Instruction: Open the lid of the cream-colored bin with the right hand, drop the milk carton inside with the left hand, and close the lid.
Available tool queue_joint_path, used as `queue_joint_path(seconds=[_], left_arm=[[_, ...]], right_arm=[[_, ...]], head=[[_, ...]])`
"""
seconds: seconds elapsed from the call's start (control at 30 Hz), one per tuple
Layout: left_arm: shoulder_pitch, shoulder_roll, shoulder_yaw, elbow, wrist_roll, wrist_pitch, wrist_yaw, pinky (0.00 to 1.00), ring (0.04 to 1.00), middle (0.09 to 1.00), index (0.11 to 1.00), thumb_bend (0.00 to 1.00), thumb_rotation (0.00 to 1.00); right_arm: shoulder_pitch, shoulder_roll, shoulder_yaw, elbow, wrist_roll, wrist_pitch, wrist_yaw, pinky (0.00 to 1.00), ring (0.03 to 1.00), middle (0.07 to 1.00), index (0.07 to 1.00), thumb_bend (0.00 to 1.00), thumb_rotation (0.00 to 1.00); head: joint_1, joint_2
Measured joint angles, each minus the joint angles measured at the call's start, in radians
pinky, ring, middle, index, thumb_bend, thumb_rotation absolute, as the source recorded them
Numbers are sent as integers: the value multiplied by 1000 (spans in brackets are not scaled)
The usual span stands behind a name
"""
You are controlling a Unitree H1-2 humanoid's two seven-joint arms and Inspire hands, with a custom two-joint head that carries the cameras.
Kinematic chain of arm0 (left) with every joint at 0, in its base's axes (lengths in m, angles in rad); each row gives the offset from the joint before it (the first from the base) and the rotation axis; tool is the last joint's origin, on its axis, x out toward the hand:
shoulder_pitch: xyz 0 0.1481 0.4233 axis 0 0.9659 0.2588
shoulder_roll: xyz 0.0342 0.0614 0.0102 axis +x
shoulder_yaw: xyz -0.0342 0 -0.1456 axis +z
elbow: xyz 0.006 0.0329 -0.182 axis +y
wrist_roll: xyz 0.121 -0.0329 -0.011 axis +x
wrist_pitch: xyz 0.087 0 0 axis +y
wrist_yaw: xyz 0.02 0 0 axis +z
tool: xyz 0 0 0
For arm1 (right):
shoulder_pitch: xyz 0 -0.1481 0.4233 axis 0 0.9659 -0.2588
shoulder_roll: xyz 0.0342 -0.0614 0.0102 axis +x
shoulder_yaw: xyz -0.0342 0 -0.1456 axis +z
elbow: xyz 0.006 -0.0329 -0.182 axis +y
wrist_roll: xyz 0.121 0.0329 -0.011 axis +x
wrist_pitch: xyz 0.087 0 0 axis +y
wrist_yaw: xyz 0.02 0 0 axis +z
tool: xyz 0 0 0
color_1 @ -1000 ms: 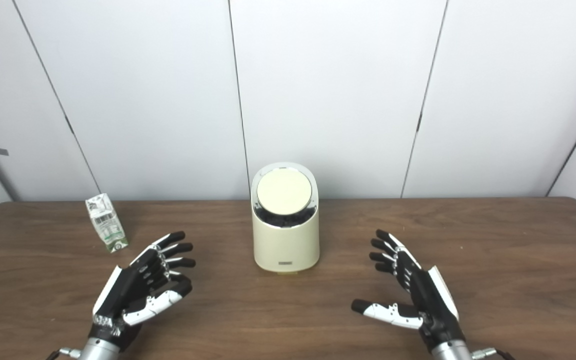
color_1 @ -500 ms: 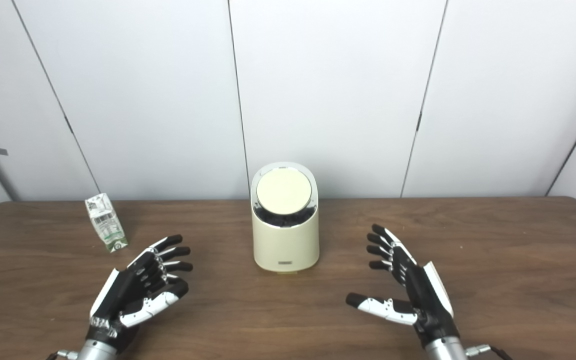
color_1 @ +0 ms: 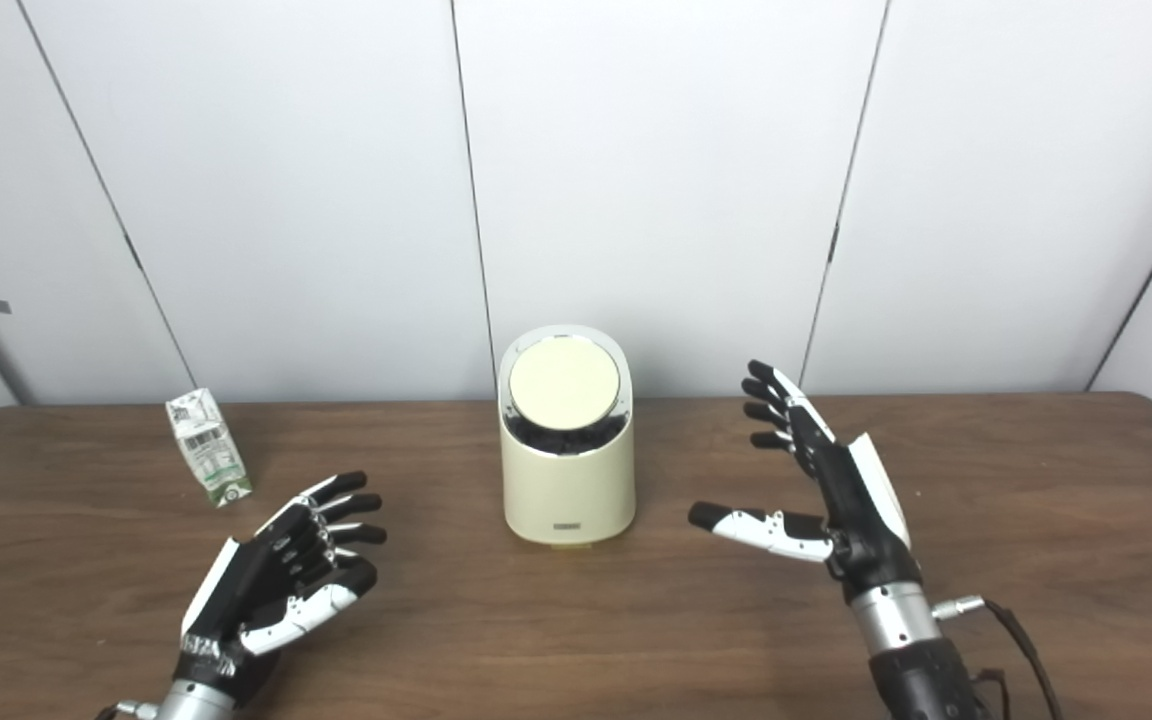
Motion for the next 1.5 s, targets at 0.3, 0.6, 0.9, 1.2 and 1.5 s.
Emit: queue_joint_path(seconds=[0.3,0.6,0.9,1.2,1.5], left_arm=[[0,0,-1,6,10,-2,3,547,683,782,860,720,221],[-1,-1,-4,11,10,-4,2,545,688,786,861,724,221],[-1,0,-5,15,11,-5,2,552,689,786,861,722,232],[-1,-1,-9,16,12,-5,3,550,690,783,858,711,220],[-1,-2,-10,16,12,-5,4,556,695,792,867,706,222]], right_arm=[[-103,2,31,-10,-28,139,18,815,910,924,924,882,438],[-219,5,69,25,-50,209,30,785,879,895,909,895,415],[-320,7,116,67,-100,283,34,760,886,901,920,866,404],[-353,13,169,114,-166,324,35,678,863,897,920,906,366],[-392,16,191,185,-177,321,34,675,864,907,913,929,311]], head=[[-2,0],[-3,2],[-6,3],[3,5],[5,8]])
